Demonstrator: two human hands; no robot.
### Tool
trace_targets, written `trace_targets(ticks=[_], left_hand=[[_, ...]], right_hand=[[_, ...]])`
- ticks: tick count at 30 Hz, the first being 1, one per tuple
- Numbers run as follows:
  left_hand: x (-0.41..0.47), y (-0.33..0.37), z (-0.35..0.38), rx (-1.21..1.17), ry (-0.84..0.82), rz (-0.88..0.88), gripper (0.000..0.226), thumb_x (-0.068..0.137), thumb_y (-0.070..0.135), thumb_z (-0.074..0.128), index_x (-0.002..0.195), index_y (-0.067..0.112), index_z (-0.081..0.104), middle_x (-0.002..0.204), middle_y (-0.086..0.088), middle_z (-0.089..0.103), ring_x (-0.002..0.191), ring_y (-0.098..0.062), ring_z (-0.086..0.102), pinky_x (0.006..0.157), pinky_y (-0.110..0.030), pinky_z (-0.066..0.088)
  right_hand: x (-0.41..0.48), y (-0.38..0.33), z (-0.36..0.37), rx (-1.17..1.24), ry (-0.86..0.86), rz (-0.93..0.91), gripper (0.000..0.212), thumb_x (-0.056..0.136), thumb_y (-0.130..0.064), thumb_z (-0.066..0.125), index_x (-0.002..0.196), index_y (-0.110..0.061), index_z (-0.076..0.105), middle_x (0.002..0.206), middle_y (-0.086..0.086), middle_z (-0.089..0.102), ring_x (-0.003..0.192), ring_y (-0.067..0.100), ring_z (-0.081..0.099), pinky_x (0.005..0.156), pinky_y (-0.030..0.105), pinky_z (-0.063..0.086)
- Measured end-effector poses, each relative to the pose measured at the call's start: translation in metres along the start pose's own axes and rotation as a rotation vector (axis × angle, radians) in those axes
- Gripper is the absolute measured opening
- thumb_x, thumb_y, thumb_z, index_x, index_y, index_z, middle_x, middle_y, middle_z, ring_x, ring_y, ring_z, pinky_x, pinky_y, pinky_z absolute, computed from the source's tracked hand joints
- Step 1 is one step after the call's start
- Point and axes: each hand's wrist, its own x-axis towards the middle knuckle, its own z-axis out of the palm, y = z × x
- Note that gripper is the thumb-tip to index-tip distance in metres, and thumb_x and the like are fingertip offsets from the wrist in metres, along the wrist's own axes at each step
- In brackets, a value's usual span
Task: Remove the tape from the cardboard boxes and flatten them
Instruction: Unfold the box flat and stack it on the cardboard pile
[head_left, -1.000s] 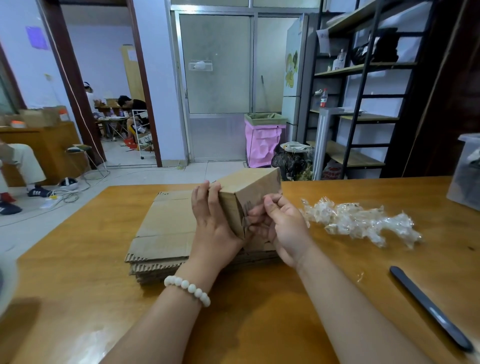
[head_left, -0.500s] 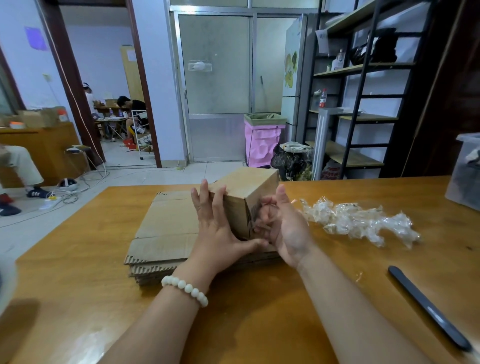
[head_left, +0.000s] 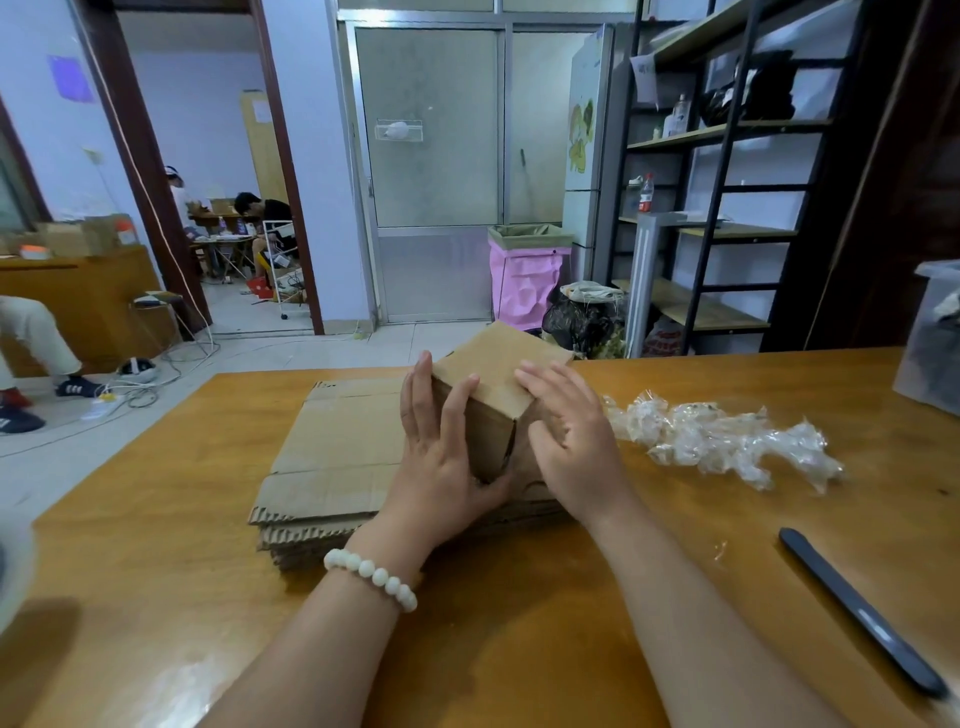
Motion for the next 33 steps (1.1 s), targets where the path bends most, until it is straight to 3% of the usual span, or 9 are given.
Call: trace_targets(ticks=[5, 8, 11, 16, 19, 26, 29, 33], left_hand=[[-0.001, -0.004, 0.004, 0.044, 0.051, 0.053, 0.083, 0.072, 0.056, 0.058, 0.139, 0.021, 0.023, 0.154, -0.005, 0.0, 0.143, -0.034, 0.001, 0.111, -0.06, 0.019], [-0.002, -0.005, 0.005, 0.054, 0.05, 0.037, 0.085, 0.07, 0.056, 0.057, 0.138, 0.021, 0.023, 0.154, -0.006, 0.0, 0.144, -0.034, 0.0, 0.113, -0.059, 0.016], [-0.003, -0.007, 0.006, 0.039, 0.042, 0.013, 0.085, 0.068, 0.053, 0.058, 0.138, 0.021, 0.024, 0.155, -0.007, 0.001, 0.144, -0.037, 0.0, 0.114, -0.059, 0.015], [0.0, -0.006, 0.004, 0.067, 0.005, 0.124, 0.085, 0.072, 0.051, 0.058, 0.141, 0.024, 0.017, 0.156, -0.009, 0.001, 0.145, -0.037, 0.001, 0.113, -0.057, 0.018], [0.001, -0.005, 0.004, 0.069, -0.004, 0.132, 0.088, 0.071, 0.055, 0.06, 0.14, 0.023, 0.015, 0.155, -0.01, 0.002, 0.144, -0.036, 0.004, 0.111, -0.059, 0.023], [0.0, -0.003, 0.005, 0.074, 0.014, 0.111, 0.087, 0.069, 0.055, 0.06, 0.138, 0.016, 0.023, 0.153, -0.011, 0.006, 0.141, -0.037, 0.011, 0.11, -0.06, 0.026], [0.0, -0.002, 0.005, 0.066, 0.027, 0.107, 0.087, 0.07, 0.055, 0.06, 0.138, 0.015, 0.024, 0.153, -0.011, 0.008, 0.14, -0.036, 0.012, 0.111, -0.056, 0.024], [0.001, 0.0, 0.005, 0.048, 0.051, 0.11, 0.087, 0.068, 0.053, 0.061, 0.138, 0.015, 0.026, 0.152, -0.009, 0.01, 0.14, -0.034, 0.014, 0.11, -0.054, 0.023]], right_hand=[[0.0, 0.004, -0.006, -0.061, 0.039, -0.164, 0.044, 0.077, -0.012, 0.047, 0.117, -0.011, 0.066, 0.122, -0.013, 0.054, 0.123, 0.003, 0.04, 0.108, 0.007, 0.018], [0.0, 0.002, -0.007, -0.005, 0.026, -0.205, 0.04, 0.08, -0.025, 0.05, 0.111, -0.008, 0.068, 0.116, -0.002, 0.062, 0.114, 0.002, 0.048, 0.101, 0.005, 0.029], [0.001, 0.001, -0.01, 0.044, 0.001, -0.204, 0.039, 0.081, -0.039, 0.06, 0.105, -0.01, 0.07, 0.111, -0.002, 0.063, 0.11, 0.005, 0.053, 0.098, 0.009, 0.035], [0.004, 0.002, -0.012, -0.123, -0.045, -0.201, 0.062, 0.074, -0.06, 0.058, 0.113, -0.012, 0.062, 0.109, -0.01, 0.048, 0.106, 0.008, 0.039, 0.093, 0.013, 0.03], [0.004, 0.001, -0.01, -0.163, -0.035, -0.216, 0.055, 0.077, -0.055, 0.056, 0.109, -0.012, 0.061, 0.108, -0.005, 0.049, 0.103, 0.007, 0.035, 0.09, 0.019, 0.031], [0.006, -0.003, -0.01, -0.181, -0.021, -0.185, 0.043, 0.078, -0.053, 0.054, 0.092, -0.013, 0.056, 0.092, -0.009, 0.046, 0.089, 0.004, 0.036, 0.083, 0.003, 0.027], [0.004, -0.002, -0.008, -0.171, -0.005, -0.18, 0.047, 0.079, -0.053, 0.054, 0.1, -0.012, 0.058, 0.096, -0.007, 0.048, 0.092, 0.007, 0.04, 0.083, 0.007, 0.03], [0.001, 0.001, -0.007, -0.229, 0.002, -0.175, 0.065, 0.08, -0.055, 0.051, 0.123, -0.008, 0.06, 0.118, 0.002, 0.055, 0.109, 0.011, 0.038, 0.096, 0.021, 0.03]])
